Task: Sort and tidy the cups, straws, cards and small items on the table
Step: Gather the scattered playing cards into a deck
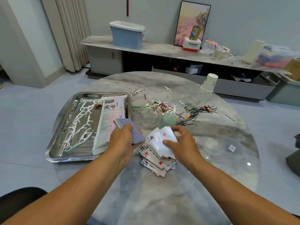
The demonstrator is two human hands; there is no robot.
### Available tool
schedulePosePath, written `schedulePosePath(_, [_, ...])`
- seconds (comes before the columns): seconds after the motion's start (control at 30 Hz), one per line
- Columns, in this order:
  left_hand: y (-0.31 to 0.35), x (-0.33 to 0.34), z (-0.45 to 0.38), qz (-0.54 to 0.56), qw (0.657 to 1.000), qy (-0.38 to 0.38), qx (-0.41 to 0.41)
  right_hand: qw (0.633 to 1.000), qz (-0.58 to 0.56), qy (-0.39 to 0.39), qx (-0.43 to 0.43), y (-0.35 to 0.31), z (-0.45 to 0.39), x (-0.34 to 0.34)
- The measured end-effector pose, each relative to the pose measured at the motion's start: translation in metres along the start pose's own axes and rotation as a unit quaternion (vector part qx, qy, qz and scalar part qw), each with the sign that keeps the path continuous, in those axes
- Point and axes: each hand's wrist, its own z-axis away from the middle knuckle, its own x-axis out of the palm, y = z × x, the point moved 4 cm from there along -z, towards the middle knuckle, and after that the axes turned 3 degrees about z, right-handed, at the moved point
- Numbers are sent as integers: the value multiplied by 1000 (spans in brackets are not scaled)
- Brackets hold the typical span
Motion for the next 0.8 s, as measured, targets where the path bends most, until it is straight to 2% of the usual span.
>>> schedulePosePath(0.07, [0,0,0,-15,1000,2,-3,992,119,-3,-30,6,2,5])
schedulePosePath(0.17, [-5,1,2,-44,999,-10,-7,945,321,-3,-58,14,5,14])
schedulePosePath(0.27, [-8,2,4,-65,997,-29,-5,892,439,21,-105,15,7,17])
schedulePosePath(0.33, [-7,2,4,-81,996,-39,-1,867,479,33,-132,12,7,19])
schedulePosePath(0.37, [-7,3,4,-87,995,-45,2,869,472,46,-142,10,7,18])
schedulePosePath(0.4, [-7,3,4,-94,994,-49,8,890,429,60,-146,6,7,17])
schedulePosePath(0.43, [-6,3,5,-103,993,-52,15,926,343,66,-142,1,9,14])
schedulePosePath(0.47, [-6,3,5,-112,992,-57,22,967,219,50,-123,-4,10,13])
schedulePosePath(0.5, [-5,3,6,-119,991,-63,28,992,76,15,-99,-8,11,15])
schedulePosePath(0.53, [-6,5,7,-124,989,-70,32,996,-37,-22,-82,-13,12,17])
schedulePosePath(0.57, [-7,5,8,-128,988,-77,33,992,-89,-49,-76,-18,13,19])
schedulePosePath(0.63, [-10,8,10,-121,988,-93,27,988,-113,-84,-64,-20,14,20])
schedulePosePath(0.8, [-13,16,16,-32,990,-130,-52,986,-154,-69,-1,-12,7,14])
